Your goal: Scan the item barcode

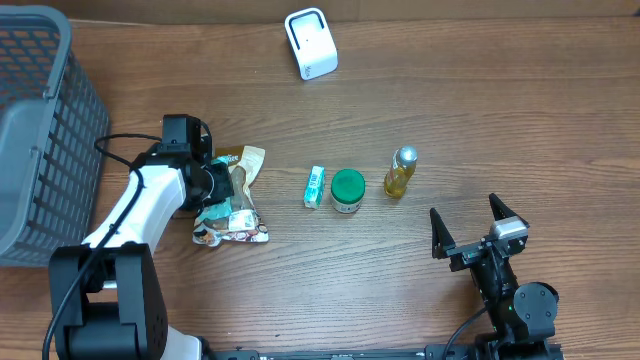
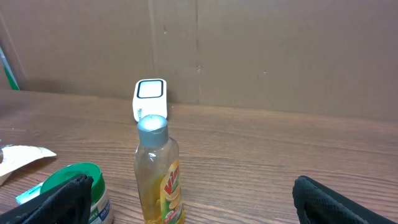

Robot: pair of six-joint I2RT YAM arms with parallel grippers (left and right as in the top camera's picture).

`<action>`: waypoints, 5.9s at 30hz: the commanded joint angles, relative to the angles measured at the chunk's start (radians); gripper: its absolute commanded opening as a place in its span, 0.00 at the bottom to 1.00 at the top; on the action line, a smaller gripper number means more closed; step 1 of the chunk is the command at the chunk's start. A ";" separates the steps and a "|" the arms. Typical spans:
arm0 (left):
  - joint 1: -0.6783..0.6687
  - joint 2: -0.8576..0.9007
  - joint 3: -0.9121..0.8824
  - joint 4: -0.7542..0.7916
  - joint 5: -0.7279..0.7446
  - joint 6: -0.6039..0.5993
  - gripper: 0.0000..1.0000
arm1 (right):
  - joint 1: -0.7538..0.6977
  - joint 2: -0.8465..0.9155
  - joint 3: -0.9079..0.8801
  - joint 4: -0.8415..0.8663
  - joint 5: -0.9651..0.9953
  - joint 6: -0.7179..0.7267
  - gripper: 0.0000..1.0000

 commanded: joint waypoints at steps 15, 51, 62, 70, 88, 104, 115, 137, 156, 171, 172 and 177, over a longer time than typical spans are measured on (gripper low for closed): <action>-0.097 -0.023 0.283 -0.251 0.086 -0.113 0.04 | 0.001 -0.007 -0.011 0.004 -0.006 0.000 1.00; -0.260 0.067 0.412 -0.259 -0.130 -0.147 0.04 | 0.001 -0.007 -0.011 0.004 -0.006 0.000 1.00; -0.338 0.140 0.407 -0.187 -0.137 -0.157 0.04 | 0.001 -0.007 -0.011 0.004 -0.006 0.000 1.00; -0.336 0.217 0.407 -0.303 -0.256 -0.162 0.04 | 0.001 -0.007 -0.011 0.004 -0.006 0.000 1.00; -0.336 0.231 0.407 -0.153 -0.212 -0.284 0.04 | 0.001 -0.007 -0.011 0.004 -0.006 0.000 1.00; -0.303 0.210 0.716 -0.582 -0.332 -0.349 0.75 | 0.001 -0.007 -0.011 0.004 -0.006 0.000 1.00; -0.217 0.212 0.420 -0.537 -0.401 -0.545 0.66 | 0.001 -0.007 -0.011 0.005 -0.006 0.000 1.00; -0.184 0.211 0.266 -0.233 -0.422 0.092 0.18 | 0.001 -0.007 -0.011 0.004 -0.006 0.000 1.00; -0.176 0.040 0.598 -0.451 -0.419 0.038 1.00 | 0.001 -0.007 -0.011 0.004 -0.006 0.000 1.00; 0.111 -0.084 0.685 -0.360 -0.385 0.040 1.00 | 0.001 -0.007 -0.011 0.004 -0.006 0.000 1.00; 0.138 -0.084 0.685 -0.360 -0.385 0.040 1.00 | 0.001 -0.007 -0.011 0.004 -0.006 0.000 1.00; 0.228 -0.079 0.684 -0.372 -0.385 0.050 1.00 | 0.001 -0.007 -0.011 0.004 -0.006 0.000 1.00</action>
